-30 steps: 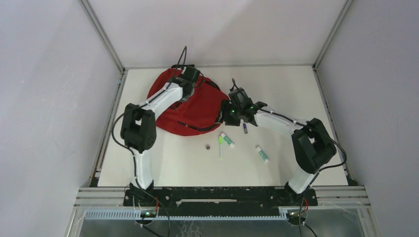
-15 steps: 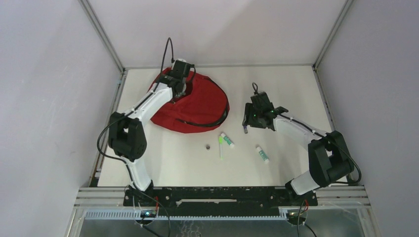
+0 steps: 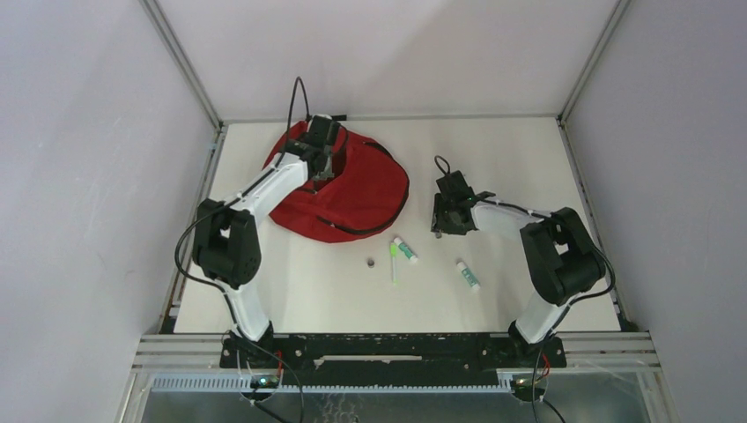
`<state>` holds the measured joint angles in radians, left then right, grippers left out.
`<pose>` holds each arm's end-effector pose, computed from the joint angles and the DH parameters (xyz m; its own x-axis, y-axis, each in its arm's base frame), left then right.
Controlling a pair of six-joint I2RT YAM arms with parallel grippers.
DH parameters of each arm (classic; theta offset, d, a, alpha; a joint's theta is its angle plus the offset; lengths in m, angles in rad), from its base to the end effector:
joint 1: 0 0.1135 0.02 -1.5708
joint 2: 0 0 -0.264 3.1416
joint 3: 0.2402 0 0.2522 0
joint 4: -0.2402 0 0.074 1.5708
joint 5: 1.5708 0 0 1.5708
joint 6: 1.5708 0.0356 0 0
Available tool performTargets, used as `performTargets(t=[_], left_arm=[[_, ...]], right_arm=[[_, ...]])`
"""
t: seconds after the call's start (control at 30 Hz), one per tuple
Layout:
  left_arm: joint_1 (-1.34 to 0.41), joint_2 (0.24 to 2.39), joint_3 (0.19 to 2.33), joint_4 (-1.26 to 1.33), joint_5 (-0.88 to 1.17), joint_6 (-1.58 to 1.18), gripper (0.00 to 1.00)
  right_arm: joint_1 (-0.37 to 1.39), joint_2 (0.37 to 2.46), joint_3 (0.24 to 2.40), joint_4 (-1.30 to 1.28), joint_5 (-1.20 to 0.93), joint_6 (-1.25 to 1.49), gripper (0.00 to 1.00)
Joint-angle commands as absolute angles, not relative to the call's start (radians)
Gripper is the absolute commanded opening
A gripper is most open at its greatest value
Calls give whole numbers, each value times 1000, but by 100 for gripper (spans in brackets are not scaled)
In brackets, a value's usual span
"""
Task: Pack the student bag
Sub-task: Pick up the stationery from the center of the board.
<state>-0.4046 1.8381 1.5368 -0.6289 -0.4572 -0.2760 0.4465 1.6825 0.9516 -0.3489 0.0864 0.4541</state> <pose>0.3783 -0.1449 0.2678 -0.7393 0.0506 -0.6715 -0.0943 0.9796 0.1776 0.2931 0.1369 0.1605 -0.8874 0.0597 -0.4571 -0.0047 0.9904 0.1384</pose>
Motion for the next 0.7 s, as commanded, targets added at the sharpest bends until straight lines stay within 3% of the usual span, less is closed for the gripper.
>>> performTargets(t=[0.0, 0.2, 0.33, 0.67], left_arm=[[-401, 1767, 1517, -589, -434, -319, 0], [-400, 1758, 1511, -580, -420, -318, 0], [-400, 1746, 1497, -565, -395, -329, 0], [-379, 1743, 1495, -562, -278, -325, 0]], right_arm=[[457, 1726, 996, -308, 114, 463, 49], [462, 1736, 1002, -302, 114, 471, 25], [463, 1702, 1006, -320, 102, 480, 0], [501, 1521, 1055, -250, -122, 584, 0]])
